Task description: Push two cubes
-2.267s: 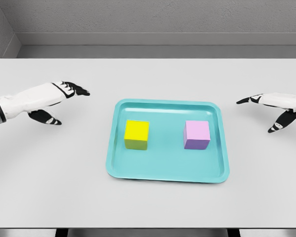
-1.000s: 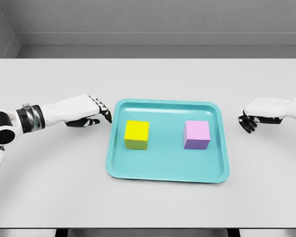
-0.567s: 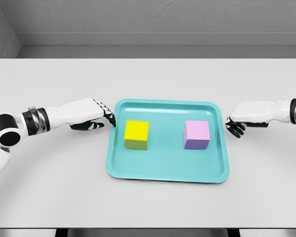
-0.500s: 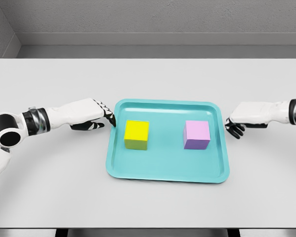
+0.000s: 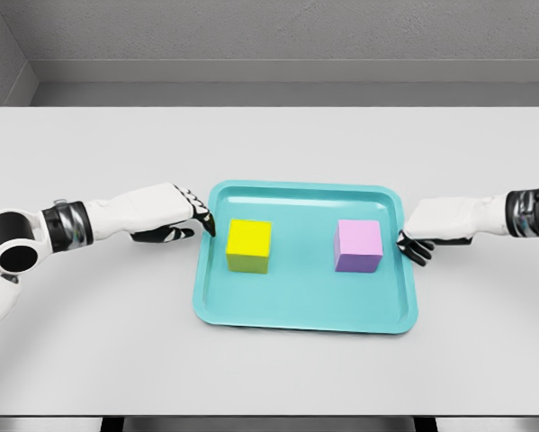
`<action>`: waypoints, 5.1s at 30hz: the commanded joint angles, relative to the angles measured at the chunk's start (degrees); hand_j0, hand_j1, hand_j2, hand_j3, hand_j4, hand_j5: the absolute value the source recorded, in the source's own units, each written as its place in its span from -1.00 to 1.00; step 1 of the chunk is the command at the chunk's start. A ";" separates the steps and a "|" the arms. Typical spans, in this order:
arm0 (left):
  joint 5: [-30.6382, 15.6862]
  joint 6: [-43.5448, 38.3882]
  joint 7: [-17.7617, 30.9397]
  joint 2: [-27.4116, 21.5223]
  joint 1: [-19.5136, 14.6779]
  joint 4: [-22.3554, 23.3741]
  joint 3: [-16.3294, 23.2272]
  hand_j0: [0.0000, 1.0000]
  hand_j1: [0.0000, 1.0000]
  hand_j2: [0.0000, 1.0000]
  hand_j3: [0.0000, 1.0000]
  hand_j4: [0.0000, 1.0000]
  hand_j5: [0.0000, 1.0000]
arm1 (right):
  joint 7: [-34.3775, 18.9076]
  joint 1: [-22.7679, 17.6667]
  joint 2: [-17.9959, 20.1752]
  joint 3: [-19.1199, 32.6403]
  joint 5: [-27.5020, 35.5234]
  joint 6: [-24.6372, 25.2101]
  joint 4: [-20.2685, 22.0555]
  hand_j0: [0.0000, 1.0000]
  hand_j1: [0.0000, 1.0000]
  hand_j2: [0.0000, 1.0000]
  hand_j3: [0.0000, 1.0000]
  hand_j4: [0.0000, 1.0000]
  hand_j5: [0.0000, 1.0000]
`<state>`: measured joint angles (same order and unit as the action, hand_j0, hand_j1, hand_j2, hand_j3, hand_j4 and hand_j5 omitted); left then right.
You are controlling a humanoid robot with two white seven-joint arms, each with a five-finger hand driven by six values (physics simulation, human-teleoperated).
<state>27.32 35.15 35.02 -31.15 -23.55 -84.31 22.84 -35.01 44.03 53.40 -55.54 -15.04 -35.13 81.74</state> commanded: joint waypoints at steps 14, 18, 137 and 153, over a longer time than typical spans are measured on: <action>-0.52 -0.15 -0.02 0.65 0.35 -1.39 1.68 0.08 0.08 0.08 0.08 0.08 0.08 | 0.01 0.53 -3.12 -1.32 -1.57 0.13 -0.18 -0.77 -0.77 -0.77 -0.77 -0.77 -0.77; -0.60 -0.15 -0.02 1.00 0.35 -1.39 1.77 0.08 0.08 0.08 0.08 0.08 0.08 | 0.01 0.53 -3.30 -1.32 -1.57 0.13 -0.18 -0.77 -0.77 -0.77 -0.77 -0.77 -0.77; -10.89 -0.15 -0.02 -3.57 3.34 -13.60 1.07 -0.22 -0.22 -0.22 -0.22 -0.22 -0.22 | 0.01 7.91 -5.50 13.00 -4.03 0.13 -22.06 -0.51 -0.51 -0.51 -0.51 -0.51 -0.51; -14.40 -0.15 -0.02 -13.94 14.68 -11.05 -15.02 1.00 1.00 1.00 1.00 1.00 1.00 | 0.01 7.74 -5.93 12.56 -4.21 0.13 -24.26 1.00 1.00 1.00 1.00 1.00 1.00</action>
